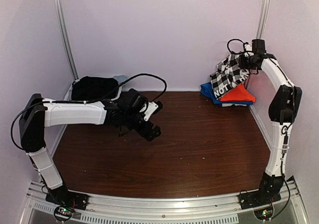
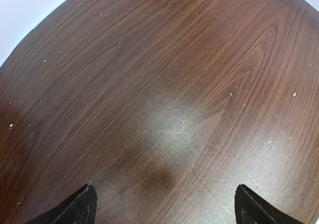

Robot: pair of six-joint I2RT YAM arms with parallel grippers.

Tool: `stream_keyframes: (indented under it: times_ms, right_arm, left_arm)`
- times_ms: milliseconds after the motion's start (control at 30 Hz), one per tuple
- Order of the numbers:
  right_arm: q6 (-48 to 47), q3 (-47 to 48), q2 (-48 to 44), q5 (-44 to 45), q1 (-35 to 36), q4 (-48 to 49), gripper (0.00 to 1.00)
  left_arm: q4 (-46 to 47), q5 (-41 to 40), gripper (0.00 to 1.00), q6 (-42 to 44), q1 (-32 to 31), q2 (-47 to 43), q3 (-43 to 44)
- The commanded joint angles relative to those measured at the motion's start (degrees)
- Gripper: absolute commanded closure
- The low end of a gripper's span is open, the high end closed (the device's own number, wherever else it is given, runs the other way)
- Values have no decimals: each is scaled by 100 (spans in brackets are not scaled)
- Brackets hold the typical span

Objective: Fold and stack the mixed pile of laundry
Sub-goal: Place the square-folded shirt at the corner of the board, then reset both arms

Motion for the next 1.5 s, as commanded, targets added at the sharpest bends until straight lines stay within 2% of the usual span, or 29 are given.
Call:
stream_keyframes:
  times_ms: [0,267,400,433,533,633,667,933,1167,1333,1467]
  right_arm:
    - [148,-109,370,-312,-259,678,99]
    - [450,-35,1076,-853,-766,1093,94]
    - [480,-21,1355,-838,-906,1127,81]
    - [499,-10,1406,-789,-945,1124,75]
    - [581,70,1504,-499,-1044,1053,43]
    - [584,123,1389,-235,-1104,944,17]
    - [576,126,1301,-120,-1107,902,13]
    - [511,-263,313,-55,-1126,723,0]
    - [762,-1044,-648,-1115,-1082,429,0]
    - [810,-1985,-1651,-1516,-905,403,0]
    - [931,-2655,-2396,-1808,-658,378,0]
  left_arm:
    - [-104,-57,2,37,21,183,295]
    - [-338,-154,2,-57,40,430,607]
    - [-352,-124,2,-331,226,444,652]
    - [-344,-98,2,-393,268,435,667]
    - [-350,-54,2,-557,418,414,737]
    - [-329,78,2,-818,641,303,743]
    - [-279,178,2,-925,728,248,703]
    - [-54,538,2,-1430,1343,-455,441]
    - [-1069,911,2,-1815,2299,-906,988]
    - [-1633,736,2,-1491,2822,-1502,1452]
    - [-2284,721,2,-1078,3178,-1641,1828]
